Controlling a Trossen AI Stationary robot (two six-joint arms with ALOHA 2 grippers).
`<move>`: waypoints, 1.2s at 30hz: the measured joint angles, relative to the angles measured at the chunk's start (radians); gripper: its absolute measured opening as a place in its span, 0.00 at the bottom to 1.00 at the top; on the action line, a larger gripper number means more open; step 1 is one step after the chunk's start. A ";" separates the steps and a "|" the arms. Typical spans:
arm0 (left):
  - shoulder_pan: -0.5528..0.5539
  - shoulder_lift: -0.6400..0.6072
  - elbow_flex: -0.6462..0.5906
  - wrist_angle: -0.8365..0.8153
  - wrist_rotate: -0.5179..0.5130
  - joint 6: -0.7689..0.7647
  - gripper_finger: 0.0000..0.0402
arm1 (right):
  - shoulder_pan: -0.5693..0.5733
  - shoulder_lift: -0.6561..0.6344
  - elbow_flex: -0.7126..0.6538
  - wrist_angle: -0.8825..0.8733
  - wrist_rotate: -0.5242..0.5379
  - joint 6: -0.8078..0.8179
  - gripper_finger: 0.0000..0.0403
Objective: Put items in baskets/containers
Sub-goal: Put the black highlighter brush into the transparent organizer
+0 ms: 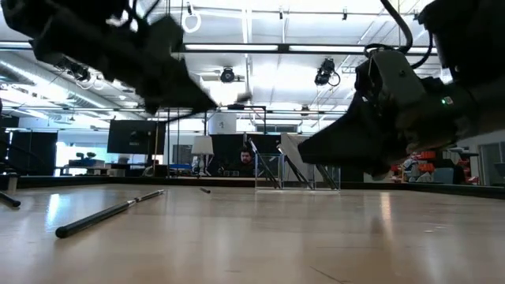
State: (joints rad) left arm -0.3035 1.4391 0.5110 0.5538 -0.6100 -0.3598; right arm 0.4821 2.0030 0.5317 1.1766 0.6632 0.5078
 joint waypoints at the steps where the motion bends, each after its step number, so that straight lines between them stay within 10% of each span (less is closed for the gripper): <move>1: -0.012 0.008 0.000 0.060 0.015 0.037 0.06 | -0.001 0.028 0.007 0.062 0.000 -0.033 0.33; 16: -0.129 0.179 0.049 0.389 0.035 0.273 0.06 | -0.039 0.074 0.162 0.333 0.068 -0.232 0.51; 36: -0.127 0.213 0.097 0.385 0.038 0.294 0.08 | -0.037 0.037 0.229 0.316 -0.024 -0.418 0.17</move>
State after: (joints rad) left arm -0.4305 1.6524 0.6079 0.9386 -0.5716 -0.0658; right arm 0.4446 2.0399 0.7605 1.4926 0.6396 0.0897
